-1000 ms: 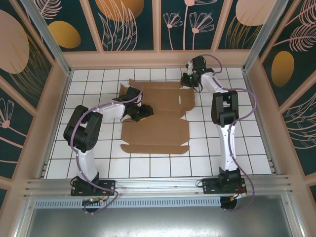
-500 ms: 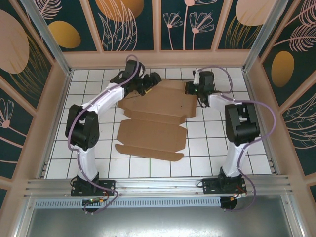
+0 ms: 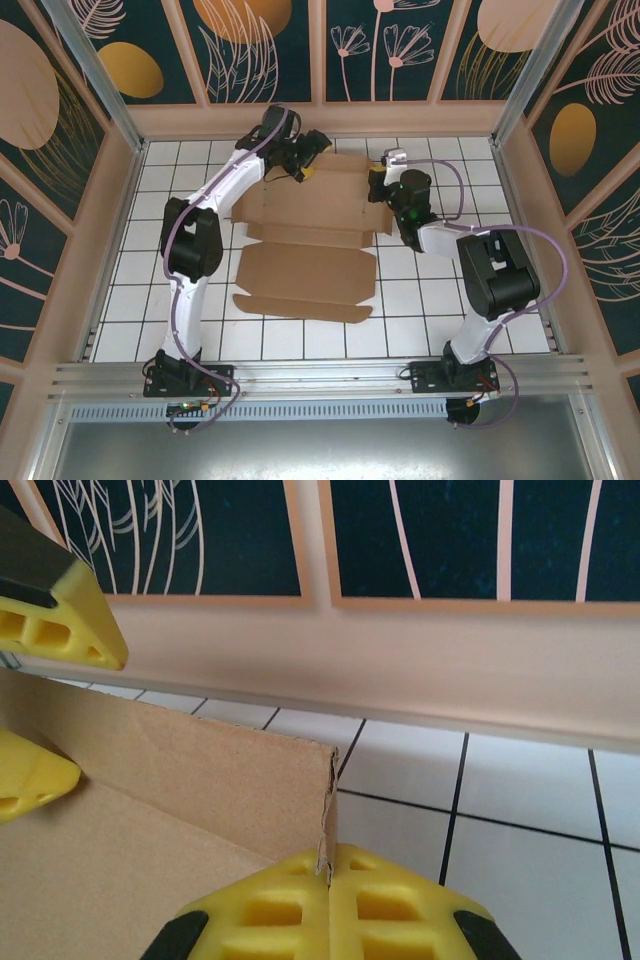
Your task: Fold the paper box
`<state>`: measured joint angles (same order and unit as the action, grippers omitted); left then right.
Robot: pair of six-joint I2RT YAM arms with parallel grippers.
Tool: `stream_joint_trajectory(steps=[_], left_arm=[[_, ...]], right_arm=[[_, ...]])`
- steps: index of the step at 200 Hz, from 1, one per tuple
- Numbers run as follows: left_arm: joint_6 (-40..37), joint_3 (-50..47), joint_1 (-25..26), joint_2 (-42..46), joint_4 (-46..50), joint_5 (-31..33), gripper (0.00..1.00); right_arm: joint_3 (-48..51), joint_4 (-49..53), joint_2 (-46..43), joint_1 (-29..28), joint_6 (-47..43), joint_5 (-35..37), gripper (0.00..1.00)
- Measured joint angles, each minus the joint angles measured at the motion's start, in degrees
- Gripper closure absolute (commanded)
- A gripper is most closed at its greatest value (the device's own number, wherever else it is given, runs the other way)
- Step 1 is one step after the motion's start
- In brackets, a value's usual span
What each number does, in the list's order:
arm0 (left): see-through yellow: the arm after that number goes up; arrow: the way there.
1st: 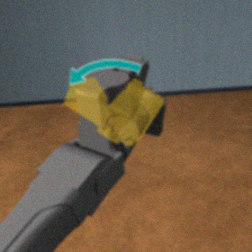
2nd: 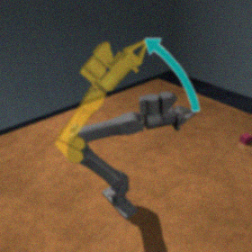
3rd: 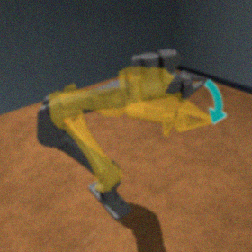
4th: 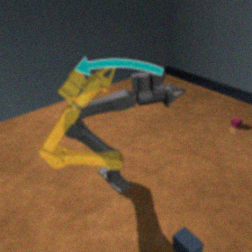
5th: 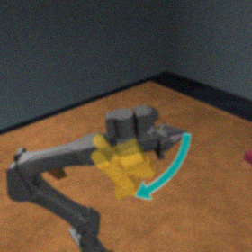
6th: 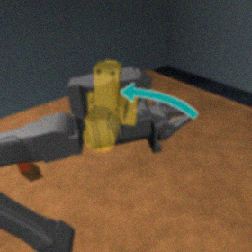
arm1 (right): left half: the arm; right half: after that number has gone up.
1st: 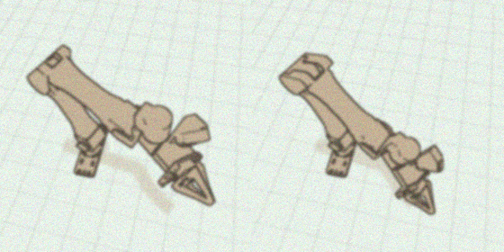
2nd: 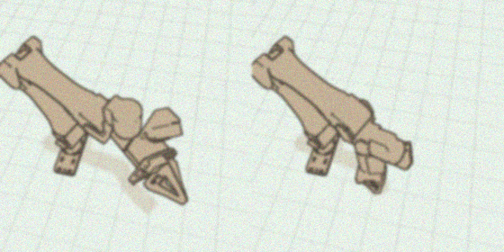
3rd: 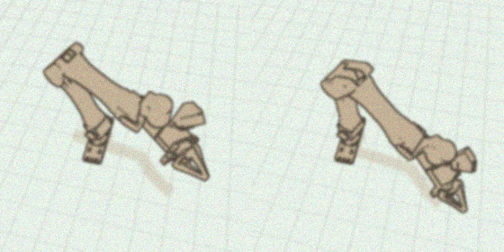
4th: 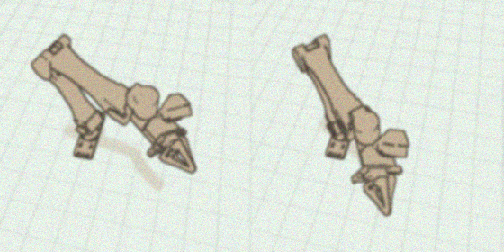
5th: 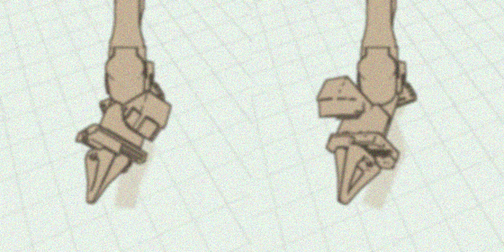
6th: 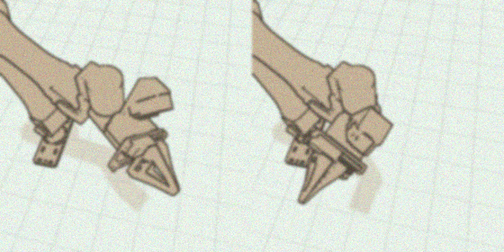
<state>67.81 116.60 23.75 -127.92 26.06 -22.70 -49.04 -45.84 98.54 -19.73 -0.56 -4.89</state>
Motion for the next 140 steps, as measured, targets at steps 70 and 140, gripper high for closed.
stream_joint_trajectory(steps=[70, 140], left_arm=[[0.6, 0.2, -2.1, 0.0, 0.8, 0.1, 0.35], [1.0, 0.4, -2.3, 0.0, 0.3, -0.9, 0.55]], right_arm=[[3.5, -2.5, -3.4, -0.7, -3.5, 2.5, 1.00], [5.6, -5.1, -5.5, -2.5, -7.9, 5.7, 1.00]])
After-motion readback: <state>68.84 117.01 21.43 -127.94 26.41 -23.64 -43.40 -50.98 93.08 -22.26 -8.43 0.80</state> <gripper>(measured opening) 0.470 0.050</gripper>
